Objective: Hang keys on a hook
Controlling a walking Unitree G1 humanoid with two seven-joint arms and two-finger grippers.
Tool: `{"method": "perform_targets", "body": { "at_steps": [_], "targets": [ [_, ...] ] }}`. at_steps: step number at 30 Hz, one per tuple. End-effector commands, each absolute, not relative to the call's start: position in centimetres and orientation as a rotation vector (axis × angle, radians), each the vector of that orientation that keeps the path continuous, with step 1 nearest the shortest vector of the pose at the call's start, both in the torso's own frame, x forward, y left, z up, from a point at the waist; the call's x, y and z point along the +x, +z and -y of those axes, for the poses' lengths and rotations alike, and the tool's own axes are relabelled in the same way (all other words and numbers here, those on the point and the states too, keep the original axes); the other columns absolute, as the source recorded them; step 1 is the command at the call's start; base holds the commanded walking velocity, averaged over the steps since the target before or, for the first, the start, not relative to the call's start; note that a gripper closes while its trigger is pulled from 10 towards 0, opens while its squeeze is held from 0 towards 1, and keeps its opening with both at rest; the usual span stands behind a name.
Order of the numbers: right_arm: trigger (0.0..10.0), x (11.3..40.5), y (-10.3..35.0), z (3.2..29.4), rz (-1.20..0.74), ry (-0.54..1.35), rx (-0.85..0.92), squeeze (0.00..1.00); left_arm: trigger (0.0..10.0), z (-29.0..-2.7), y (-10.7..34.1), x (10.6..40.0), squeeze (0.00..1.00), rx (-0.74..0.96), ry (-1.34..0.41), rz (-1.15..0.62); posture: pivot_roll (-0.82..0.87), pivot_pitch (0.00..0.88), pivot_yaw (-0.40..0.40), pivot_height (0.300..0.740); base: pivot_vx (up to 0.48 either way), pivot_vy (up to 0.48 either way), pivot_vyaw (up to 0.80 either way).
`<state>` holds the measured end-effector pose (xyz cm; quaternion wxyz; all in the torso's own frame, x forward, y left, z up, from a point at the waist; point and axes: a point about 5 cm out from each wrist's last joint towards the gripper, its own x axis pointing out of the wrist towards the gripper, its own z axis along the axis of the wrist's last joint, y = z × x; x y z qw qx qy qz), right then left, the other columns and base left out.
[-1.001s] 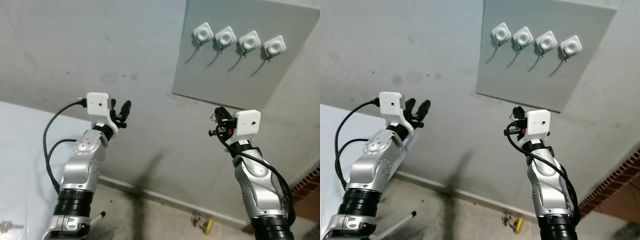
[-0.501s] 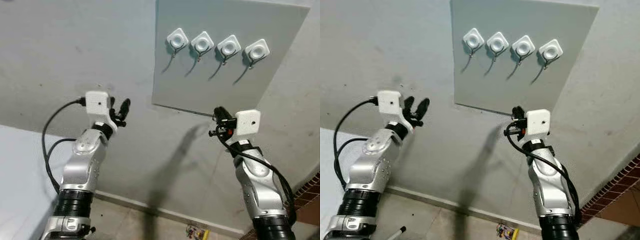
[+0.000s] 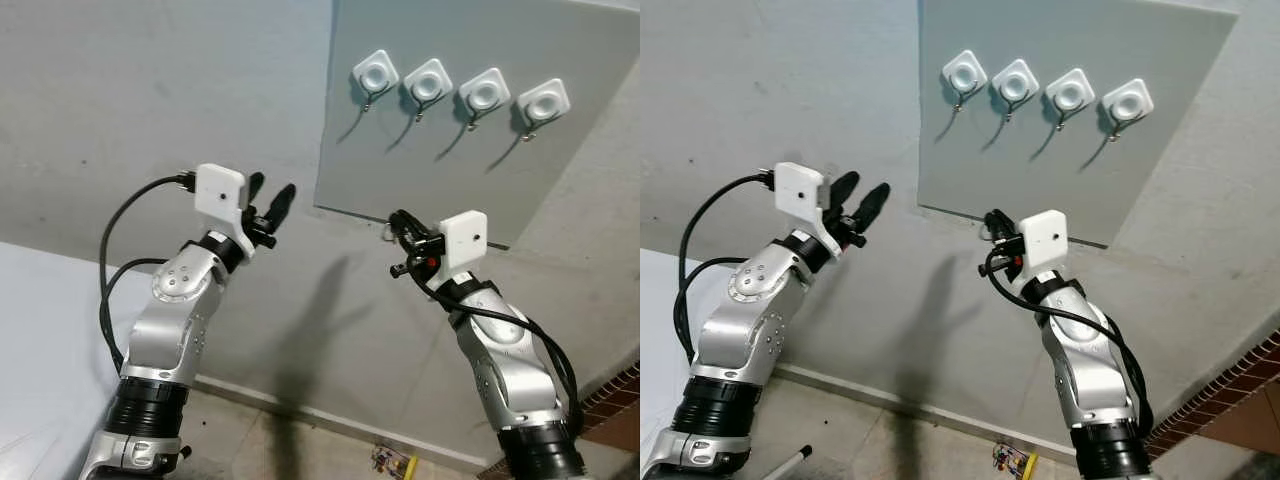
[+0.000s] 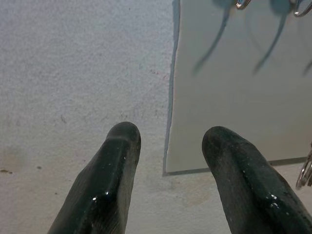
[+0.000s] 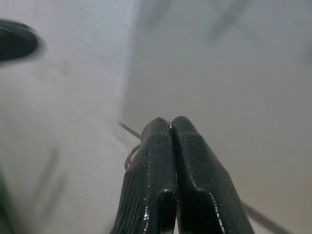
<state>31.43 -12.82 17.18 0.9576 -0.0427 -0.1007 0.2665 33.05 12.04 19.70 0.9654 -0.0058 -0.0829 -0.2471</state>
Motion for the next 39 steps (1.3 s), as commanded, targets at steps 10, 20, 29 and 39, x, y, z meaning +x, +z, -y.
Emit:
{"method": "perform_targets", "body": {
  "at_steps": [10,20,29,39],
  "targets": [
    [10.0,32.7,22.8,10.2,0.372,0.720,-0.119,0.00,10.0,-11.8,21.2,32.7,0.00,-0.012,-0.538,0.206,-0.07,0.000,-0.057,0.740,0.000,0.000,0.00],
    [10.0,34.9,26.7,8.8,0.464,0.723,-0.087,0.00,10.0,-10.9,22.0,32.0,0.00,-0.027,-0.601,0.224,-0.06,0.000,-0.064,0.740,0.000,0.000,0.00],
    [10.0,36.4,27.9,8.6,0.496,0.707,-0.119,0.00,10.0,-10.4,22.2,31.4,0.00,-0.029,-0.638,0.224,-0.05,0.000,-0.068,0.740,0.000,0.000,0.00],
    [10.0,38.0,29.5,10.3,0.547,0.607,-0.121,0.00,10.0,-10.3,22.3,31.3,0.00,-0.038,-0.647,0.219,-0.05,0.000,-0.068,0.740,0.000,0.000,0.00]
  ]
}}
